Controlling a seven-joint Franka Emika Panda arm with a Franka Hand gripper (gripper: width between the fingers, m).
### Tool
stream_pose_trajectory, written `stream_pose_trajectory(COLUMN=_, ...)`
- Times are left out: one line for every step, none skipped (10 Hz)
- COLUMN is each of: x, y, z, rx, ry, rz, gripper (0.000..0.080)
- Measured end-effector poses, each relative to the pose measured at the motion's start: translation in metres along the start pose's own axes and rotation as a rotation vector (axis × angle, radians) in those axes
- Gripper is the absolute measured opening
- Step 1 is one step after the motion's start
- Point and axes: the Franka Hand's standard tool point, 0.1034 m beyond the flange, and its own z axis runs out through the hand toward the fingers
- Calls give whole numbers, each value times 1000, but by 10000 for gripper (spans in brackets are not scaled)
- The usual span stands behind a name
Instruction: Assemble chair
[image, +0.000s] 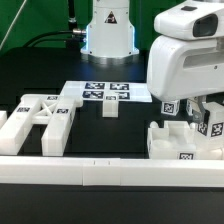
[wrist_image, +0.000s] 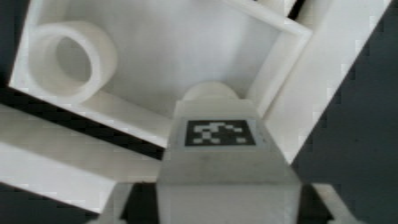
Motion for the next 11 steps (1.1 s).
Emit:
stream_pose_trajectory(x=2, y=0, z=0, rx=0, ry=3, rz=56, gripper=285)
stream_pose_trajectory(x=2, y=-2, z=0, rx=-3, ry=2, rz=187, gripper=285)
stream_pose_trajectory(x=1, y=-2, z=0, rx=-9, ry=3, rz=287, gripper=285)
stream_pose_trajectory(x=2, y=-2, z=0, rx=-13, ry=14, rz=388, gripper=285)
stream_pose_trajectory(x=2, y=-1, z=0, rx=-12, ry=14, rz=441, gripper=285)
stream_pose_trajectory(x=2, y=-1, z=1, rx=-11, ry=15, rz=498, gripper=285)
stream_pose_trajectory(x=2, y=-1, z=1, rx=-10, ry=15, rz=579, gripper=285)
stream_pose_trajectory(x=2, y=-1, z=1, rx=-10, ry=15, rz=645, gripper=285)
stream_pose_trajectory(x=1, y=0, z=1, rx=-1, ry=14, rz=790, gripper=285)
stream_pose_trajectory(x=1, y=0, z=1, rx=5, ry=12, rz=890, gripper=285)
stream_pose_trajectory(x=0, y=0, z=1, rx=14, ry=9, rz=1083, gripper=285)
